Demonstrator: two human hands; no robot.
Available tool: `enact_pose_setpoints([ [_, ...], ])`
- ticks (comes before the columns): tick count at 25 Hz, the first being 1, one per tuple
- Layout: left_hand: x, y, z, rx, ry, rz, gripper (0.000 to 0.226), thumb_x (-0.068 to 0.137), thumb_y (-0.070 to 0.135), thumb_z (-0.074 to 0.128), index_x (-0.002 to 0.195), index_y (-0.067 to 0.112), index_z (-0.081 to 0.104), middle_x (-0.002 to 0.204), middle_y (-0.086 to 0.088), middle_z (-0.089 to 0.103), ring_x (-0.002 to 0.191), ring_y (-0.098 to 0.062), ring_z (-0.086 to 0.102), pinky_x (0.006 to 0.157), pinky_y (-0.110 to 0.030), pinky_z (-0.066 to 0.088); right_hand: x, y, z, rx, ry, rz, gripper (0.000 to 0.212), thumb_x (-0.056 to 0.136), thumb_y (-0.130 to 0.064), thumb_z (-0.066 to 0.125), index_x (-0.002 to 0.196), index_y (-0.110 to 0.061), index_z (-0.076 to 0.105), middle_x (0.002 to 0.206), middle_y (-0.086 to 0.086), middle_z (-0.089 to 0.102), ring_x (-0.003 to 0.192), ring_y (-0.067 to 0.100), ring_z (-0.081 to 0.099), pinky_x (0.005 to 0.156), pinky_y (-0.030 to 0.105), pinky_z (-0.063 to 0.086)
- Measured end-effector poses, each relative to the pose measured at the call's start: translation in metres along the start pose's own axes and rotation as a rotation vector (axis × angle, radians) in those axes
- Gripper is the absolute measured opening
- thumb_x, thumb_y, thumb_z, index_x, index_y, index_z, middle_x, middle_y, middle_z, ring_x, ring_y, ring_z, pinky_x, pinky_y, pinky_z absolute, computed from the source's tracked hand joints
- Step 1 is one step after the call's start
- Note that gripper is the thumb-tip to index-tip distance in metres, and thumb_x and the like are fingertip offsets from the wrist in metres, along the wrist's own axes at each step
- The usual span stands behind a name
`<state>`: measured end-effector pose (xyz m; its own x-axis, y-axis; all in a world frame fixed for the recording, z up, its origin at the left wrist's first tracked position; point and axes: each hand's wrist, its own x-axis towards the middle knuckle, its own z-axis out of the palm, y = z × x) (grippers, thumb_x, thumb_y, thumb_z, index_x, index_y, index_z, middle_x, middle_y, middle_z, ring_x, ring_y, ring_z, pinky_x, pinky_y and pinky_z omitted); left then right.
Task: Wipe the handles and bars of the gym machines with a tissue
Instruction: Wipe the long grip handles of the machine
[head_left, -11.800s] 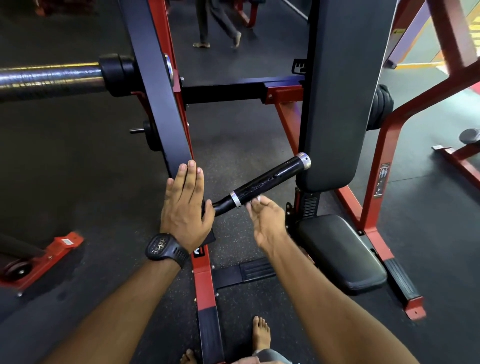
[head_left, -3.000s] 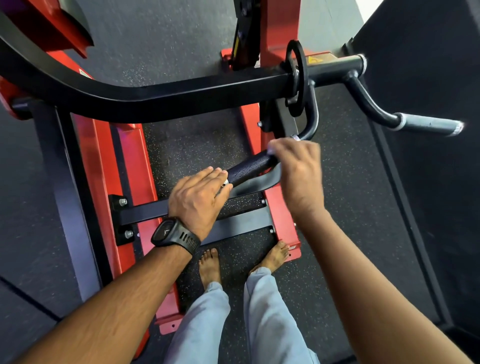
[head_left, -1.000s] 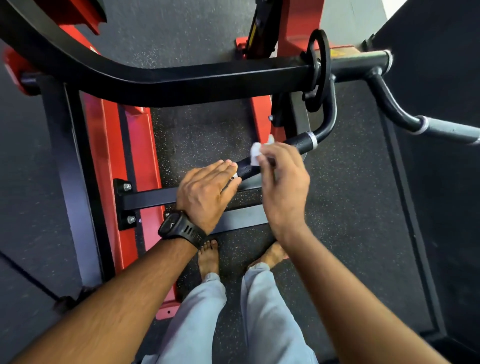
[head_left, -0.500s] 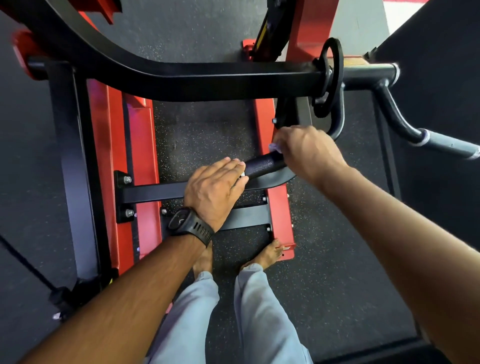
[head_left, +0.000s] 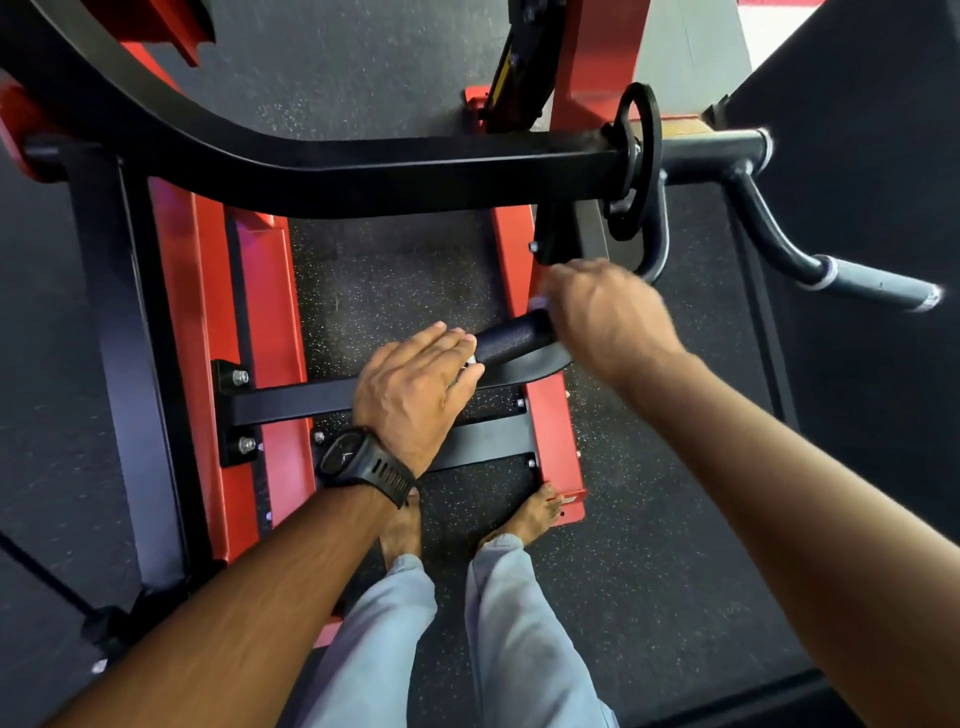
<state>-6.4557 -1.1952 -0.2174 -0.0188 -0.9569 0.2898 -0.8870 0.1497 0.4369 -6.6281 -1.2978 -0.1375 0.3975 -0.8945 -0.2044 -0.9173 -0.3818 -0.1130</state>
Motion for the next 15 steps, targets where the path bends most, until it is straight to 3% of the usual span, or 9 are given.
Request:
enact_pose_setpoints([
  [2, 0.0, 0.0, -0.001, -0.001, 0.003, 0.008, 0.033, 0.093, 0.036, 0.055, 0.108, 0.014, 0.075, 0.112, 0.001, 0.073, 0.114, -0.017, 0.065, 0.086, -0.034, 0.049, -0.001, 0.006, 0.0, -0.006, 0.039, 0.089, 0.025, 0.099, -0.029, 0.05, 0.107, -0.012, 0.066, 0.106, 0.009, 0.067, 0.099, 0.033, 0.063, 0.084, 0.04, 0.048],
  [5, 0.002, 0.001, -0.002, -0.019, 0.0, -0.003, 0.034, 0.093, 0.035, 0.055, 0.108, 0.013, 0.075, 0.112, 0.0, 0.073, 0.114, -0.019, 0.065, 0.086, -0.036, 0.052, -0.014, -0.009, 0.012, 0.086, 0.086, -0.095, 0.026, 0.098, -0.028, 0.049, 0.104, -0.013, 0.069, 0.103, 0.007, 0.068, 0.097, 0.029, 0.062, 0.098, 0.038, 0.042],
  [9, 0.003, 0.0, -0.003, -0.021, -0.005, 0.021, 0.033, 0.093, 0.035, 0.056, 0.107, 0.014, 0.075, 0.112, 0.0, 0.073, 0.114, -0.018, 0.065, 0.085, -0.035, 0.052, -0.028, 0.015, 0.018, 0.204, 0.333, 0.088, 0.022, 0.1, -0.024, 0.055, 0.098, -0.01, 0.071, 0.1, 0.007, 0.069, 0.094, 0.029, 0.062, 0.092, 0.039, 0.047],
  [11, 0.003, 0.0, -0.002, -0.027, 0.001, 0.004, 0.032, 0.093, 0.035, 0.056, 0.107, 0.014, 0.076, 0.112, 0.0, 0.073, 0.114, -0.017, 0.065, 0.084, -0.034, 0.051, -0.047, 0.003, 0.03, 0.345, 0.502, 0.265, 0.018, 0.101, -0.019, 0.056, 0.104, -0.009, 0.071, 0.108, 0.005, 0.067, 0.102, 0.021, 0.06, 0.094, 0.032, 0.048],
  [15, 0.003, 0.0, -0.001, -0.015, 0.025, 0.024, 0.031, 0.092, 0.034, 0.057, 0.106, 0.014, 0.076, 0.111, -0.001, 0.073, 0.111, -0.017, 0.066, 0.085, -0.032, 0.045, -0.043, -0.05, 0.048, 1.131, 0.831, 0.939, 0.007, 0.095, -0.02, 0.066, 0.098, -0.016, 0.071, 0.101, -0.002, 0.069, 0.093, 0.007, 0.064, 0.085, 0.016, 0.051],
])
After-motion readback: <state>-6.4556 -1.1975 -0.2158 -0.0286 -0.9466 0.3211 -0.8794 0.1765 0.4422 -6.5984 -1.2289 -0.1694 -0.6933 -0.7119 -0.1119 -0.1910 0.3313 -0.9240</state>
